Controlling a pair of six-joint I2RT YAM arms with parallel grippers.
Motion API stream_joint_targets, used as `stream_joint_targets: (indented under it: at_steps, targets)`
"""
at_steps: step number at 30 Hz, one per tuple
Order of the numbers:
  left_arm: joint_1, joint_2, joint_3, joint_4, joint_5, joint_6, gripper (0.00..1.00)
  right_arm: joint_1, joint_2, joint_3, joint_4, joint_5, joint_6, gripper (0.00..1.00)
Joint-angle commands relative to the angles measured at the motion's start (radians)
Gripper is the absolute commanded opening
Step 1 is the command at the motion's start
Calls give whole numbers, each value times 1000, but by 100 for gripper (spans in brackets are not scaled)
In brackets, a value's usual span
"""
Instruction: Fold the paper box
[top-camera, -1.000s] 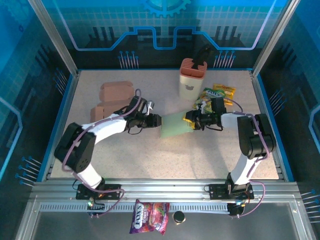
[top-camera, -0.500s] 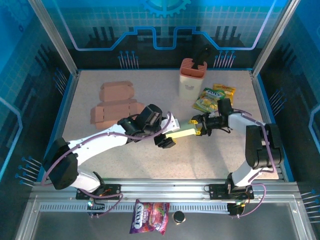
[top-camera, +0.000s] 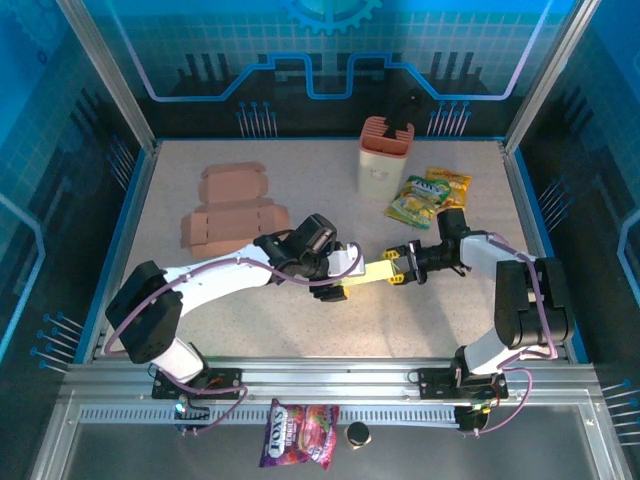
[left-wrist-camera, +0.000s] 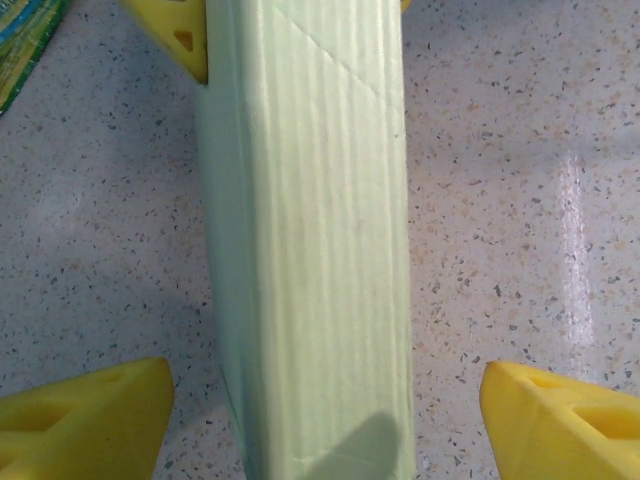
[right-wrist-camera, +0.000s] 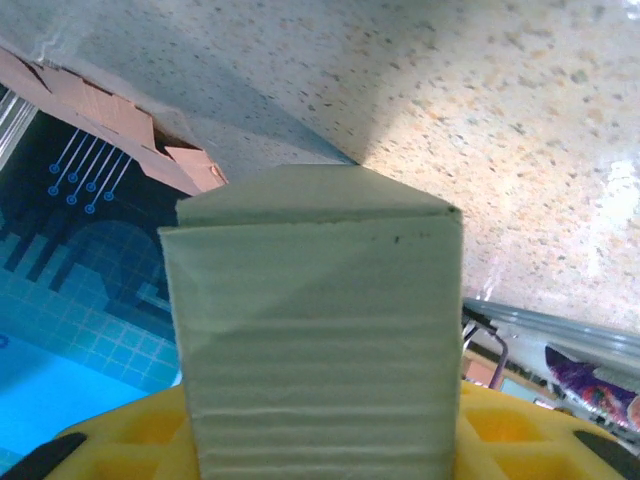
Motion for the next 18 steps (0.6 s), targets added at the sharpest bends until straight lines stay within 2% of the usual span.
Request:
stream_joint_targets:
  at_steps: [1, 10, 13, 18]
  targets:
    - [-15, 29, 40, -8, -17, 45, 80, 0, -19, -37, -19, -22, 99, 34]
    - [-20, 116, 83, 43, -125, 2, 78, 2, -16, -107, 144, 23, 266, 46]
    - [-19, 137, 109, 44, -133, -24, 76, -5, -6, -109, 160, 39, 276, 52]
    - [-20, 162, 132, 42, -109, -53, 71, -36, 1, -66, 124, 88, 245, 67]
